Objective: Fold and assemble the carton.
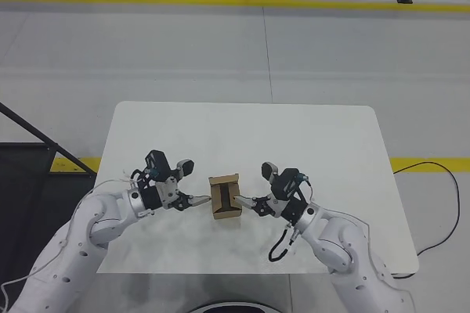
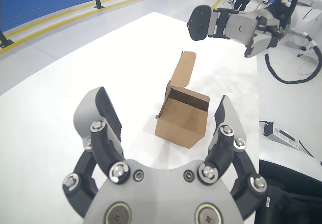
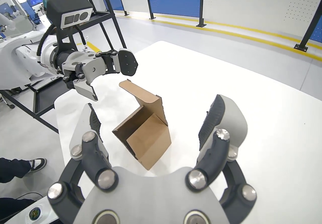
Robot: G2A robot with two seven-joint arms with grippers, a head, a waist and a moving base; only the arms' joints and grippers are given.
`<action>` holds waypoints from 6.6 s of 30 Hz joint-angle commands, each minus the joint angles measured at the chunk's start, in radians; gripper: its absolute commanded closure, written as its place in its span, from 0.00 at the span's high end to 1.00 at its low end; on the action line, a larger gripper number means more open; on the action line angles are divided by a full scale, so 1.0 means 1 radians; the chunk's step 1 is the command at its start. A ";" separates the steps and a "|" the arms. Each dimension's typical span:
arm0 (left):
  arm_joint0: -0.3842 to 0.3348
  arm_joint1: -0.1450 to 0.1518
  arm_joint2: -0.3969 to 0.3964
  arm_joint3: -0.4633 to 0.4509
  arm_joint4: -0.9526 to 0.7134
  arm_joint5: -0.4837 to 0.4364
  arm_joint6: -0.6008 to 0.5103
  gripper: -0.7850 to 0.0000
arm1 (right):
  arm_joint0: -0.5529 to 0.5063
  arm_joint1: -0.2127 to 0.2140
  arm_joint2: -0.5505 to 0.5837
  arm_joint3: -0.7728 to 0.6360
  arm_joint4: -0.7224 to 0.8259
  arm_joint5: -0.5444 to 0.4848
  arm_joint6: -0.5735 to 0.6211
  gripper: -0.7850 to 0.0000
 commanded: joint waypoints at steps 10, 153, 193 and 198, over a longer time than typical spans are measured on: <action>0.005 -0.002 0.003 -0.002 -0.009 0.012 0.001 1.00 | -0.006 0.001 -0.002 0.000 -0.006 -0.008 -0.006 1.00; -0.094 -0.096 0.160 0.019 0.201 0.299 -0.220 1.00 | 0.160 -0.085 -0.183 0.110 -0.223 0.354 0.450 0.82; -0.074 -0.095 0.046 0.046 0.152 0.209 -0.032 1.00 | 0.118 -0.086 -0.115 0.065 -0.207 0.310 0.257 1.00; -0.094 -0.099 0.059 0.075 0.154 0.179 -0.010 1.00 | 0.184 -0.093 -0.124 0.158 -0.170 0.251 0.216 1.00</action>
